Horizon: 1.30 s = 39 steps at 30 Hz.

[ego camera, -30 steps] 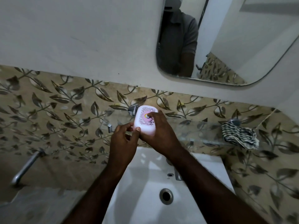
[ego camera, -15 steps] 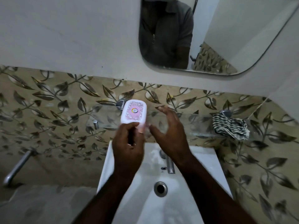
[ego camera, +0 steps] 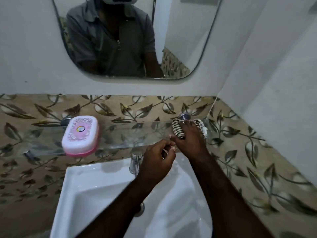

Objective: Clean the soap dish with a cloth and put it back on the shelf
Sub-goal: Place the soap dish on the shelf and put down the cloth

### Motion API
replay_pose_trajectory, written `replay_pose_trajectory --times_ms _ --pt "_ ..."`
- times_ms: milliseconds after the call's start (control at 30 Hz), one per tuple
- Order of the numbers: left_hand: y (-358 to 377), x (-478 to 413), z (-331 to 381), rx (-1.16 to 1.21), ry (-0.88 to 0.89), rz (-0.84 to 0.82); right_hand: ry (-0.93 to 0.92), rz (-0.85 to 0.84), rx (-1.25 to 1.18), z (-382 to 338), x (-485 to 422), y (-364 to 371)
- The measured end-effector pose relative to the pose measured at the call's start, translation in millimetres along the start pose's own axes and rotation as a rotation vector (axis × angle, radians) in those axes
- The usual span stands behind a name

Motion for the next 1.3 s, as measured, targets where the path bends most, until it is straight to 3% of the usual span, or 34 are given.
replay_pose_trajectory --times_ms 100,233,300,400,500,633,733,800,1000,1167,1300 --pt "5 1 -10 0.012 -0.088 -0.042 -0.047 -0.052 -0.084 6 3 -6" --pt "22 12 -26 0.148 -0.264 -0.125 0.056 0.164 -0.405 7 34 -50" --pt "36 23 -33 0.228 -0.375 -0.187 0.161 0.221 -0.719 7 56 -68" --pt "61 37 -40 0.41 -0.546 -0.283 0.356 0.122 -1.464 25 75 -50" --pt "85 47 -42 0.748 -0.634 -0.344 0.644 -0.031 -1.784 42 95 -5" --pt "96 75 -67 0.674 -0.773 -0.312 0.8 -0.107 -1.781 68 129 40" --pt "102 90 -86 0.558 -0.837 -0.347 0.786 -0.092 -1.518 99 143 58" --pt "107 91 -95 0.527 -0.854 -0.361 0.836 -0.064 -1.47 121 144 68" --pt "124 84 -119 0.752 -0.998 -0.289 0.891 -0.059 -1.565 141 131 92" --pt "119 66 -157 0.415 -0.88 -0.145 0.834 -0.18 -1.297 154 114 101" --pt "125 36 -168 0.413 -0.812 -0.04 0.676 -0.04 -1.108 163 76 96"
Point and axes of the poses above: each hand's wrist, its own x-axis away from the middle knuckle, its own y-axis out of the palm, z = x × y, the point moved 8 cm from there along -x, towards the middle knuckle, and after that the axes turned 7 degrees about -x, right-handed, at the moved point
